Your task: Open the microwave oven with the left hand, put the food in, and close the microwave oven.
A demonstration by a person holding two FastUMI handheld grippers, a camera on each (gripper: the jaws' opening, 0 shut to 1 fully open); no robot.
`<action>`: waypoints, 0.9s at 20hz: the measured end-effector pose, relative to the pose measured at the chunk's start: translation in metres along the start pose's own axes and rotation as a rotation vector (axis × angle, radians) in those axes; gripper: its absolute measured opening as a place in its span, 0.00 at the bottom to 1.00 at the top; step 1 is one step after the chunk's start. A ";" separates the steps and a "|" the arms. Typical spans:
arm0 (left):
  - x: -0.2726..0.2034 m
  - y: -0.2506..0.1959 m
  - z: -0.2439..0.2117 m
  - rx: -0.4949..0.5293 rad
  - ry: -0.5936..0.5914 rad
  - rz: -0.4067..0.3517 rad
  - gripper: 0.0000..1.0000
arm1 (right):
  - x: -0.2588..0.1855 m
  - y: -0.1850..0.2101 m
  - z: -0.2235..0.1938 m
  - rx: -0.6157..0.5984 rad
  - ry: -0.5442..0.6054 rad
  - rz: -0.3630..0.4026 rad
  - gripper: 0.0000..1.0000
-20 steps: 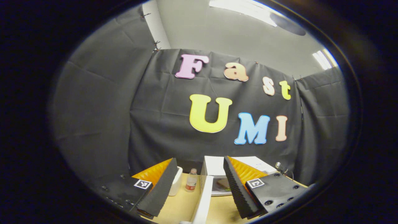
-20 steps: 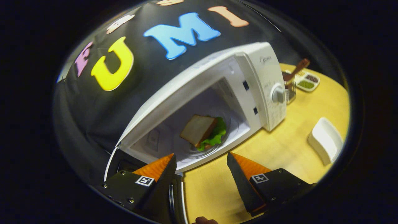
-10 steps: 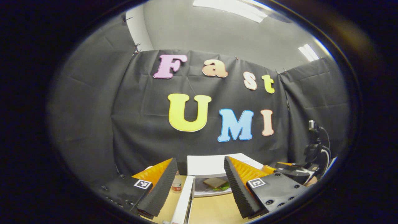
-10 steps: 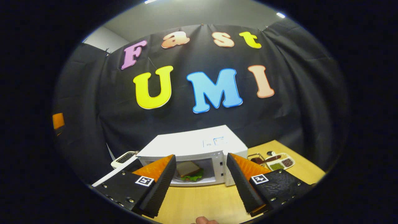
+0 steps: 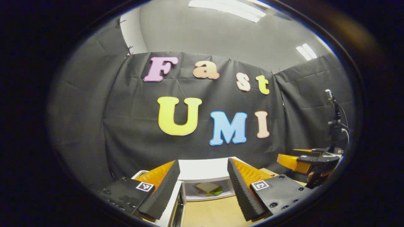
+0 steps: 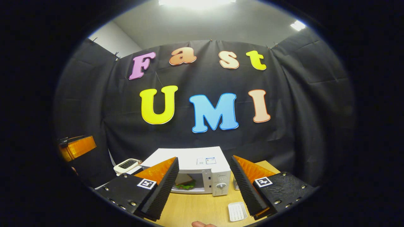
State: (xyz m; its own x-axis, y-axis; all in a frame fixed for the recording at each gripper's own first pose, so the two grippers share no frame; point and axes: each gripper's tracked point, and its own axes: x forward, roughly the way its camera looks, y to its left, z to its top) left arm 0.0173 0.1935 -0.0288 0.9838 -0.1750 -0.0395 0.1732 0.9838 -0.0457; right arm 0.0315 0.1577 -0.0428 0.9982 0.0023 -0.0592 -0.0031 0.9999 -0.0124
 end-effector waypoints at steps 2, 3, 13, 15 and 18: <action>-0.004 -0.001 -0.002 0.011 -0.001 -0.001 0.97 | -0.005 -0.003 0.009 0.007 -0.013 -0.012 0.97; -0.006 -0.001 -0.004 0.014 0.003 0.001 0.96 | -0.006 -0.006 0.012 0.009 -0.022 -0.021 0.97; -0.030 0.025 -0.028 -0.031 0.038 0.045 0.96 | -0.012 0.006 0.009 0.033 -0.027 0.024 0.98; -0.037 0.036 -0.038 -0.056 0.057 0.064 0.96 | -0.010 0.014 0.006 0.049 -0.015 0.049 0.98; -0.048 0.068 -0.056 -0.071 0.093 0.119 0.96 | -0.007 0.017 0.002 0.057 0.002 0.056 0.98</action>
State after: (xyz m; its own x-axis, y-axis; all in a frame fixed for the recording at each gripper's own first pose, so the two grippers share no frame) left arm -0.0209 0.2664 -0.0862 0.9879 -0.0637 -0.1411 0.0491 0.9932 -0.1052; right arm 0.0246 0.1745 -0.0406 0.9965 0.0582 -0.0598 -0.0554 0.9973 0.0474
